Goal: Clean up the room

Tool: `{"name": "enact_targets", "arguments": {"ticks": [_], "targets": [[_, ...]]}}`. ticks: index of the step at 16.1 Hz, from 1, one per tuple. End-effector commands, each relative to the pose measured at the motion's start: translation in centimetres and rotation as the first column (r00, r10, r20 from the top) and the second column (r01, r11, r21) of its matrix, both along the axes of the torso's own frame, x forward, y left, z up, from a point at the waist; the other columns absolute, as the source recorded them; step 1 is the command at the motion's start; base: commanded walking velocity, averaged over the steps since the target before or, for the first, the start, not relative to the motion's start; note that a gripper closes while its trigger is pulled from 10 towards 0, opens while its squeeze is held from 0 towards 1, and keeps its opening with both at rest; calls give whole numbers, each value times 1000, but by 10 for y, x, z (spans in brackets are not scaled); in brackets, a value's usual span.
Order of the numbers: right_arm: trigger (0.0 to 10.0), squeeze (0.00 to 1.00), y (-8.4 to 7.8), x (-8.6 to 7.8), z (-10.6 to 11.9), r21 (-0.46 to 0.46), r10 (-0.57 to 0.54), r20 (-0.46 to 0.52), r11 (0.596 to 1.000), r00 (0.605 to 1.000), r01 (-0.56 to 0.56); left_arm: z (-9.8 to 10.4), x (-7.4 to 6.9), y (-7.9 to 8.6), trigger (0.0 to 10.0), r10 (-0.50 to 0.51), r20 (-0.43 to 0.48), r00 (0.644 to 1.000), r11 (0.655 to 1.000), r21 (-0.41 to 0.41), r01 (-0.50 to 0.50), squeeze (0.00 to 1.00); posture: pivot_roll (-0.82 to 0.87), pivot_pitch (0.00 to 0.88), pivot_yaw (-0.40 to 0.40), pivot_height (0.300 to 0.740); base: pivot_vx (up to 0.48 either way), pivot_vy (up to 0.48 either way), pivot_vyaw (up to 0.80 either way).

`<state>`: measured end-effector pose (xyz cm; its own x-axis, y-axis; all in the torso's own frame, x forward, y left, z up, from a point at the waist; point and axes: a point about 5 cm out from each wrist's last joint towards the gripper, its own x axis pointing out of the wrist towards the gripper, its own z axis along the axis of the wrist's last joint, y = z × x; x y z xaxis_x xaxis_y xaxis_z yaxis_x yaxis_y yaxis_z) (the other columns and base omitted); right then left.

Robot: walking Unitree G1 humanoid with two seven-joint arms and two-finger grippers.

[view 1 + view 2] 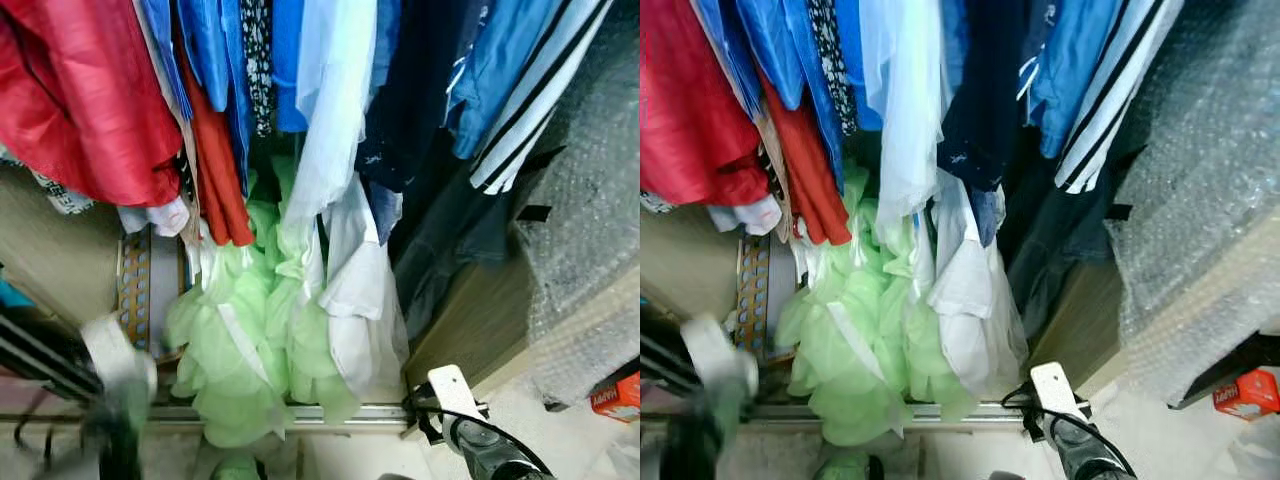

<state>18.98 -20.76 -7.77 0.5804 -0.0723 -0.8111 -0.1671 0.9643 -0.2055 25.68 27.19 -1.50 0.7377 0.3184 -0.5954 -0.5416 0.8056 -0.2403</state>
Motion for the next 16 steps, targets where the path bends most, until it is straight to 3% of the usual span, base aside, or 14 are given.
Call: {"name": "enact_targets", "arguments": {"ticks": [1,2,4,8,11,13,14,15,16], "targets": [[10000,0,-4,0,1,11,-25,3,1000,1000,24,-12,-14,0,10000,45,-70,997,998,-39,-47,0,-29,0,-40,740,0,0,0],[10000,0,-6,0,1,8,-23,2,1000,1000,23,-11,-14,2,10000,119,-79,990,992,-33,-122,0,-34,0,-49,740,0,0,0],[10000,0,-10,0,2,-2,-18,-8,1000,1000,18,-5,-6,3,10000,169,-60,984,985,-9,-170,0,-26,0,-75,740,0,0,0],[10000,0,-17,-2,2,-7,-57,-11,998,998,57,13,7,8,10000,274,-49,961,944,207,-258,0,-31,0,-111,740,0,0,0],[10000,0,-23,-4,3,1,-128,-1,992,992,128,32,31,-1,10000,391,55,919,920,-4,-391,0,-33,0,-131,740,0,0,0],[10000,0,-25,-4,3,16,-166,3,986,986,166,39,40,-7,10000,406,50,912,914,-5,-407,0,-33,0,-138,740,0,0,0],[10000,0,-31,14,14,26,-179,51,984,983,178,45,45,-9,10000,398,73,915,916,36,-401,0,-32,0,-143,740,0,0,0],[10000,0,-43,68,53,35,-166,162,986,973,162,49,48,-11,10000,329,92,940,932,126,-339,0,-32,0,-143,740,0,0,0],[10000,0,-45,96,78,60,-154,212,988,965,144,48,50,-18,10000,258,81,963,947,174,-268,0,-35,0,-144,740,0,0,0]]}}
